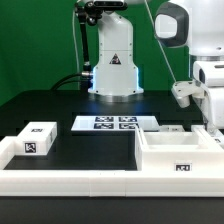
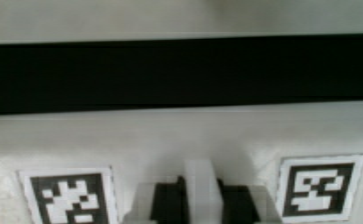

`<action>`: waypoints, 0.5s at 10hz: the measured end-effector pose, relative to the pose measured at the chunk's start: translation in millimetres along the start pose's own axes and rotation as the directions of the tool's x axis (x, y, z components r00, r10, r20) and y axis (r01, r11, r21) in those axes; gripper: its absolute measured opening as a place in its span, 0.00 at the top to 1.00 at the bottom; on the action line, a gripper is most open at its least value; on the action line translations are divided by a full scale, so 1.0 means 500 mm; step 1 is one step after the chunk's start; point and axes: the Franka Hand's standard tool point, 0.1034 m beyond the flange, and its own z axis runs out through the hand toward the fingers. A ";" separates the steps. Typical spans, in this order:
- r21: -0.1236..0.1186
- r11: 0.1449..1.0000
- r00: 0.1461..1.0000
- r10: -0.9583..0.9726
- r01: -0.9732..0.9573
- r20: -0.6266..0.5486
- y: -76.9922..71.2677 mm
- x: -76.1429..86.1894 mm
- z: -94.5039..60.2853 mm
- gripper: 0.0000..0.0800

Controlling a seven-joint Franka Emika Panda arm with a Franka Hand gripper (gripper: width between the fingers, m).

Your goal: Assemble cabinet

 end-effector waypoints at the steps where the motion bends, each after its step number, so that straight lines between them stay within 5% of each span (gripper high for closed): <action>1: 0.000 1.000 1.000 0.000 0.000 0.000 0.000 0.000 0.000 0.92; 5: 0.000 1.000 1.000 0.000 0.000 0.000 0.000 0.000 0.000 0.92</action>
Offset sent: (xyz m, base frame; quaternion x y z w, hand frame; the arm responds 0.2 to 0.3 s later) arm 0.0000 0.0000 0.0000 0.0000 0.0000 0.0000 1.0000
